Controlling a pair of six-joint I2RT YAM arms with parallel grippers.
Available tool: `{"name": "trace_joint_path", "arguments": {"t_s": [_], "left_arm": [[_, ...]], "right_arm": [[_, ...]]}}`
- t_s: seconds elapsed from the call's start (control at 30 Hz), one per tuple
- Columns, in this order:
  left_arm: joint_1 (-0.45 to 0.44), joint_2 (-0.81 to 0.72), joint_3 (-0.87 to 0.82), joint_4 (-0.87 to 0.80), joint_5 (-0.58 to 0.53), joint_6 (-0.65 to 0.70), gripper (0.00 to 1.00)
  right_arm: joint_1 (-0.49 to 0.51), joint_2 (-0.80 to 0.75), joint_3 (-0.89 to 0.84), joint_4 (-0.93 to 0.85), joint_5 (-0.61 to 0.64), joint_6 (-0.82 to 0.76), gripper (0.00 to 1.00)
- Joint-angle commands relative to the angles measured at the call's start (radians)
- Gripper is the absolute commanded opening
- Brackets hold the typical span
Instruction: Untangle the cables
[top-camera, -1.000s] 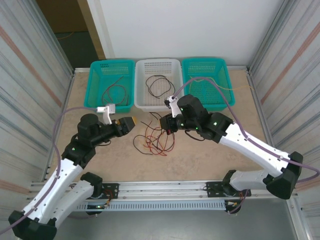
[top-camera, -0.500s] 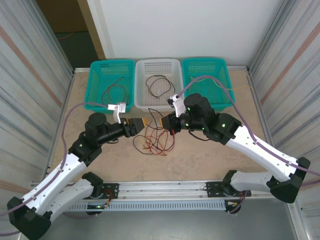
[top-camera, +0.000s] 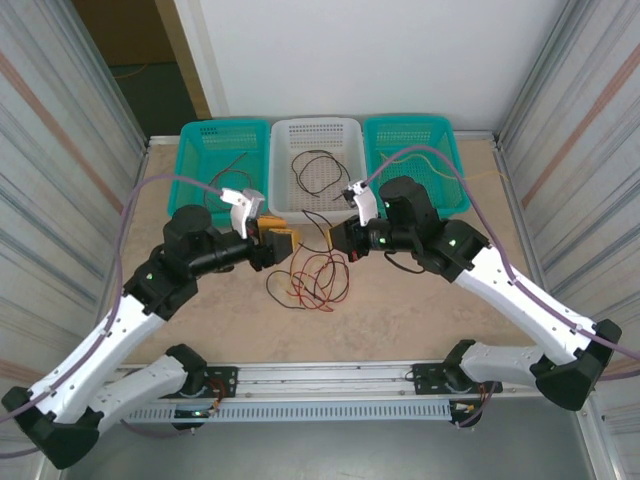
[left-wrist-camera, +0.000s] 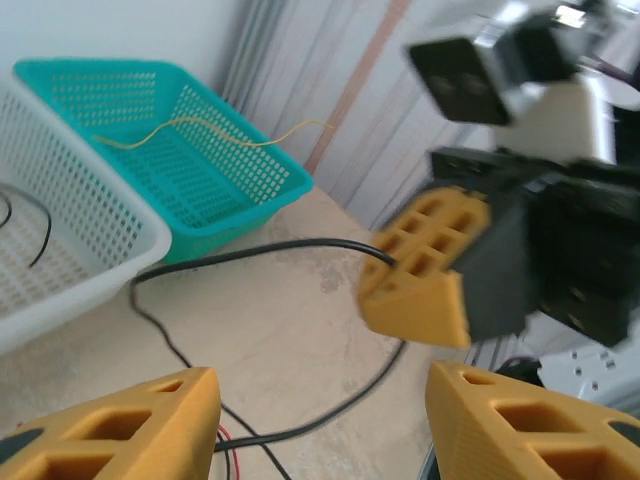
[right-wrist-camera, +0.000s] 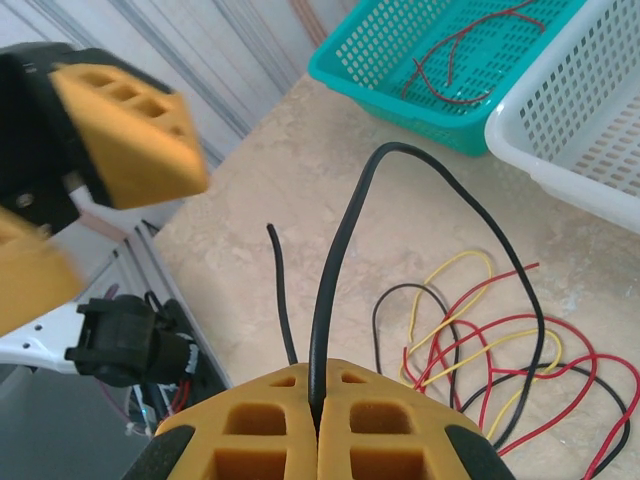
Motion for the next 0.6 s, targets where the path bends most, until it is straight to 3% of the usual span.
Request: {"name": "trace_joint_path", "arguments": {"t_s": [0.0,0.17,0.33,0.57], "left_arm": [[-0.082,0.026,0.015,-0.052,-0.063,0.223,0.58],[-0.241,0.147,0.070,-0.049,-0.221,0.396,0.61],[-0.306,0.209,0.076,0.018,-0.343,0.504,0.60],[-0.317,0.175,-0.016,0.121,-0.375,0.524,0.40]], "right_arm": [[-0.025,-0.008,0.031,0.026,-0.090,-0.011,0.02],[-0.043,-0.018,0.022,0.047,-0.134,0.016,0.02],[-0.044,-0.030,0.012,0.053,-0.138,0.031,0.02],[-0.079,-0.065,-0.007,0.081,-0.161,0.062,0.01]]}}
